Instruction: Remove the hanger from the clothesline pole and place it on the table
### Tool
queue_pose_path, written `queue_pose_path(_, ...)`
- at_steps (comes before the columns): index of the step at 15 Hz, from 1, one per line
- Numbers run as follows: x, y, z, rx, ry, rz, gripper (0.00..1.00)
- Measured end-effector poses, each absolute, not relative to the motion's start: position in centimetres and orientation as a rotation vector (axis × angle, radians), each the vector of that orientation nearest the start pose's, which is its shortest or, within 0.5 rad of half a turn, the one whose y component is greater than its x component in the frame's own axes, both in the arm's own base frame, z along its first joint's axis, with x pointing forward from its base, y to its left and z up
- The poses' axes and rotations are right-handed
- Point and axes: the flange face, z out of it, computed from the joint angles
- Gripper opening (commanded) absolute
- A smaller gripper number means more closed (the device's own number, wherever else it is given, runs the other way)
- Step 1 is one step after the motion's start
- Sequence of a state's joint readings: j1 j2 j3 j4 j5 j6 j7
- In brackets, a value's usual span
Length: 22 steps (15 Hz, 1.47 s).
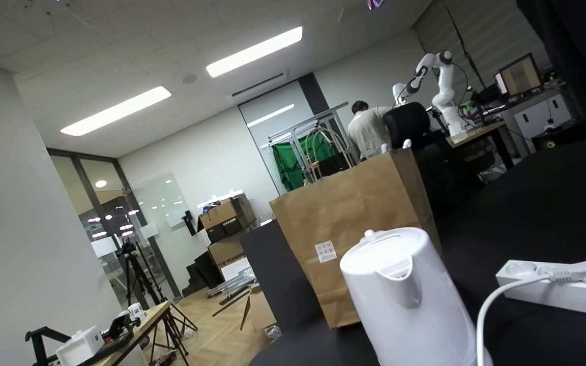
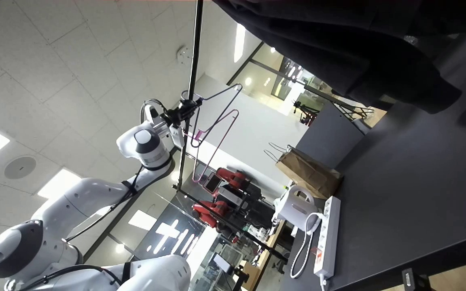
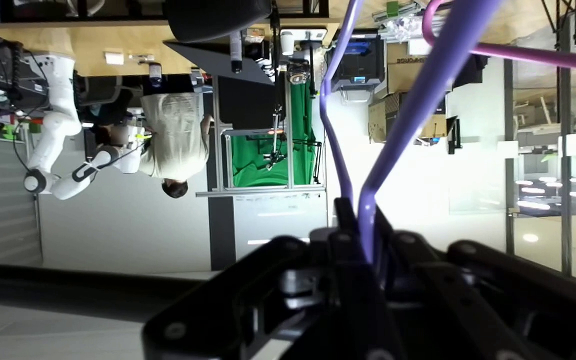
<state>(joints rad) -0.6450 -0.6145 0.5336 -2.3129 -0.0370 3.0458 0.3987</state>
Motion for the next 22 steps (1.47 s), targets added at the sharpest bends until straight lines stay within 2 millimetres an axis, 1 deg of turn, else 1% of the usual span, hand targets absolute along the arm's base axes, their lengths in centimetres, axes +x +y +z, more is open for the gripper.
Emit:
queue_pose_path(2, 44.8, 1.8, 68.7, -2.600, 0.465, -1.943, 0.02)
queue_pose_path(5, 45.8, 0.7, 68.1, -2.610, 0.490, -1.897, 0.02)
queue_pose_path(7, 46.5, 0.0, 67.1, -2.625, 0.509, -1.847, 0.02)
queue_pose_path(9, 47.3, -0.6, 65.7, -2.651, 0.528, -1.782, 0.02)
queue_pose_path(12, 48.3, -1.2, 63.2, -2.685, 0.557, -1.667, 0.02)
queue_pose_path(14, 48.3, -1.2, 61.3, -2.703, 0.556, -1.580, 0.02)
queue_pose_path(17, 47.6, -0.8, 58.4, -2.717, 0.530, -1.464, 0.02)
queue_pose_path(19, 46.9, -1.0, 56.3, -2.729, 0.510, -1.390, 0.02)
queue_pose_path(22, 46.0, -1.3, 52.6, -2.736, 0.404, -1.232, 0.02)
